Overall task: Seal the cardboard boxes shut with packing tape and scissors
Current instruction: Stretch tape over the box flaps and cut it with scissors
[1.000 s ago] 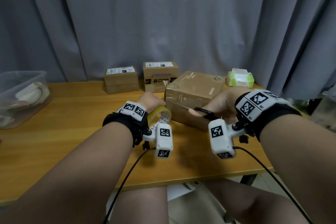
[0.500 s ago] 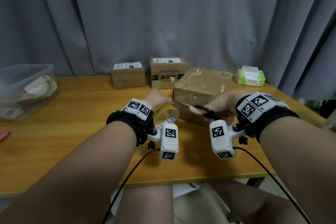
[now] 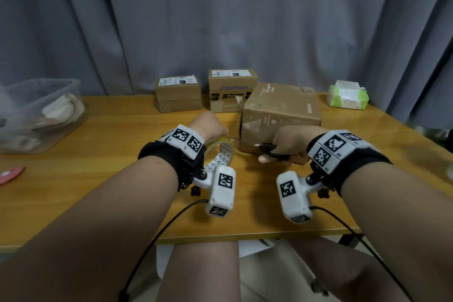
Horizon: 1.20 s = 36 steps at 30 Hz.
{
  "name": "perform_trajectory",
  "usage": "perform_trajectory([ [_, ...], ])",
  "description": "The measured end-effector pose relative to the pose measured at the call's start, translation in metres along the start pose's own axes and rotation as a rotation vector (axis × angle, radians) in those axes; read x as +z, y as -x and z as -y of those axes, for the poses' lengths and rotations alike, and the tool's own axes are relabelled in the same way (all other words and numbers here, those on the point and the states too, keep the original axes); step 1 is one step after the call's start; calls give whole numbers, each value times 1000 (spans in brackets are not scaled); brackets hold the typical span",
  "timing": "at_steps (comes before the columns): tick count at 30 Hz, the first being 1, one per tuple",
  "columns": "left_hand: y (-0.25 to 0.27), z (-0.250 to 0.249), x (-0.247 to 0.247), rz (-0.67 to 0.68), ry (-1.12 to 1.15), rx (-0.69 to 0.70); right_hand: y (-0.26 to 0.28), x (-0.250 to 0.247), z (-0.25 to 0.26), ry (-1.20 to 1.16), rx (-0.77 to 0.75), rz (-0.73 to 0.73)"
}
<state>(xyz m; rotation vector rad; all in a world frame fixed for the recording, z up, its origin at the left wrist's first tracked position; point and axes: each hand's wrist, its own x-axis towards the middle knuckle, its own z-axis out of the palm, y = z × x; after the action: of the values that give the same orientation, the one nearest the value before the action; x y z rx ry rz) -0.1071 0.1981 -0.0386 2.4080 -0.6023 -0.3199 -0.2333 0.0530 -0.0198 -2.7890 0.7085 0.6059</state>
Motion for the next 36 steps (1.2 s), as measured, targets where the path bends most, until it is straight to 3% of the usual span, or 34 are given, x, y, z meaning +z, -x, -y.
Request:
perform_trajectory([
  [5, 3, 17, -12, -74, 23, -9, -22, 22, 2, 46, 61, 5],
  [7, 3, 24, -16, -111, 101, 10, -17, 23, 2, -88, 11, 57],
  [10, 7, 27, -16, -127, 130, 57, -6, 14, 5, -176, -62, 18],
  [18, 6, 26, -13, -96, 159, 82, -2, 6, 17, 85, -164, -187],
  [24, 7, 25, -12, -114, 169, 78, -8, 17, 26, 132, -173, -141],
  [26, 7, 25, -12, -117, 175, 75, -12, 21, 27, 127, -204, -241],
  [27, 6, 25, -12, -118, 177, 75, -13, 22, 26, 97, -245, -358],
  [30, 6, 26, -11, -121, 157, 75, -17, 16, 24, 31, -364, -880],
  [32, 6, 25, -11, -113, 157, 71, -22, 6, 22, 34, -390, -1093],
  [33, 6, 24, -12, -108, 162, 67, -28, 2, 20, 35, -380, -1088],
  [36, 8, 24, -13, -102, 169, 64, -47, -1, 19, 95, -237, -847],
])
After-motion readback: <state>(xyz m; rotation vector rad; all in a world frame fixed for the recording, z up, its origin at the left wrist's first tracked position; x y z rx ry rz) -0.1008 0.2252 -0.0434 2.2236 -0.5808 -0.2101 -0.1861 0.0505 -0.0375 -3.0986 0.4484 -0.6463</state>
